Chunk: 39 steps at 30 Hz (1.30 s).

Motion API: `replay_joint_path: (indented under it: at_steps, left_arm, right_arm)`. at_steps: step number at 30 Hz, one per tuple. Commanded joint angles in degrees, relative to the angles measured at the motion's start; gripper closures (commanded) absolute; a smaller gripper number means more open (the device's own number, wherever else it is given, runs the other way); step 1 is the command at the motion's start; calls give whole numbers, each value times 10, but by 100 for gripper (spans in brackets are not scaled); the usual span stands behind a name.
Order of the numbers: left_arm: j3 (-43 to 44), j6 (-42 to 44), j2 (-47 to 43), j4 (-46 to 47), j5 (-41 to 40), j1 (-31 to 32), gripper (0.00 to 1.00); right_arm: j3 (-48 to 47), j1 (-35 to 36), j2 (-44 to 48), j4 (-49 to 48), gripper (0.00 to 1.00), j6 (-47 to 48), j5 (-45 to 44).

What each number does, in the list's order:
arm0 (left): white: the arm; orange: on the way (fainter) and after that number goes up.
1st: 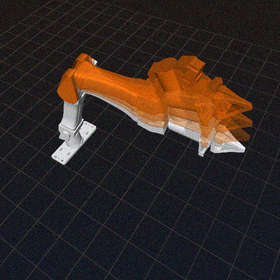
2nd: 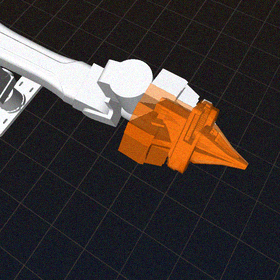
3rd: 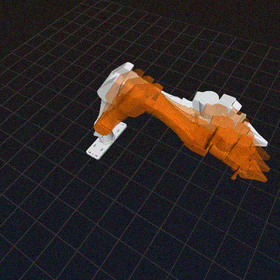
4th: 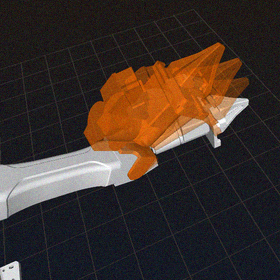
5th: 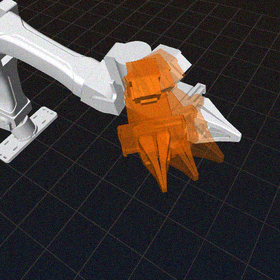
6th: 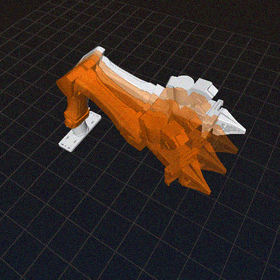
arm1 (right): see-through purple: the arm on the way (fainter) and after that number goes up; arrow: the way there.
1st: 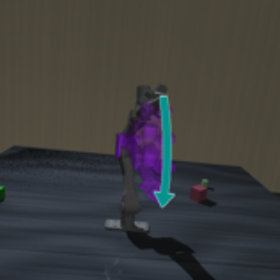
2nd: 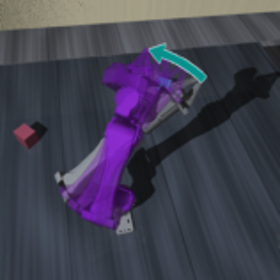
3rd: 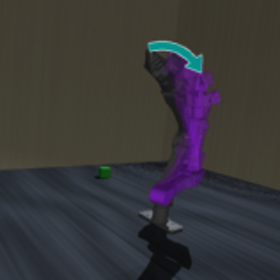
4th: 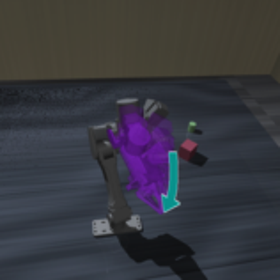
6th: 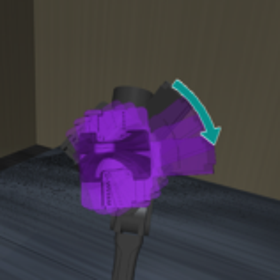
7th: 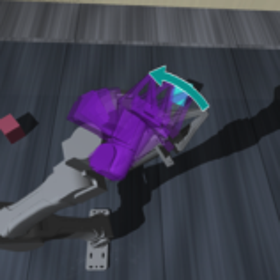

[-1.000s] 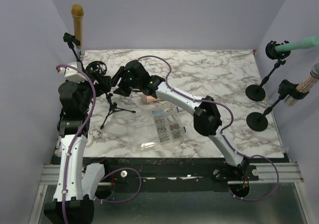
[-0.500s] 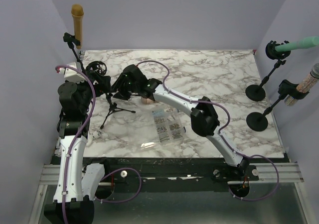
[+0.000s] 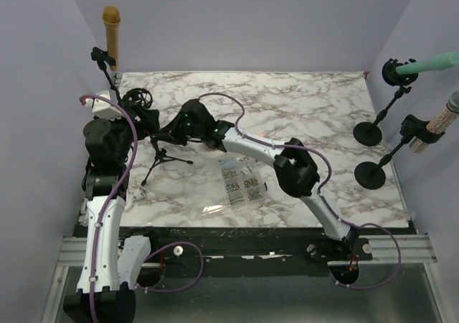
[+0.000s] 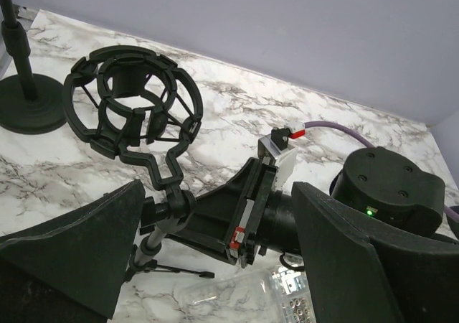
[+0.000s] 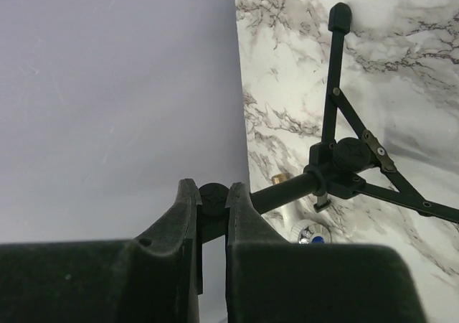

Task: Remove the microphone from the stand

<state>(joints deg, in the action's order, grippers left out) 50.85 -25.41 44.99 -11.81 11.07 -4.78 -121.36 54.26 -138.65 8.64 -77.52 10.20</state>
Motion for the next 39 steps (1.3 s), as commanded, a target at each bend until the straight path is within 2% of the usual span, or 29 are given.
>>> replay_joint_path:
  at_steps: [1,4,8,10,16,24,26,27,29,32,39]
  left_arm:
    - [-7,-4,-11,11,1,-2,15]
    - [-8,-5,-11,12,1,-2,15]
    - [-8,-9,-10,14,4,-3,15]
    - [-9,-10,-10,15,4,-4,15]
    - [-13,-13,-7,17,5,-5,15]
    - [-15,-18,-1,21,12,-9,15]
    - [-15,-19,-2,22,13,-10,15]
    - [-15,-19,-2,22,13,-11,15]
    - [-15,-19,-1,22,13,-12,15]
    - [-15,-20,0,23,15,-15,14]
    - [-15,-18,2,25,23,-20,14]
  right_arm:
    - [119,-11,33,-131,99,7,49]
    - [190,-25,42,-258,100,17,85]
    - [226,-39,5,-436,99,19,157]
    - [225,-40,-17,-493,99,36,175]
    - [195,-43,-74,-582,99,48,210]
    - [176,-44,-108,-602,99,34,213]
    - [178,-46,-105,-599,88,30,215]
    - [182,-47,-98,-599,78,31,215]
    - [191,-49,-78,-584,65,44,214]
    - [194,-53,-40,-522,47,74,204]
    - [245,-63,41,-466,23,87,182]
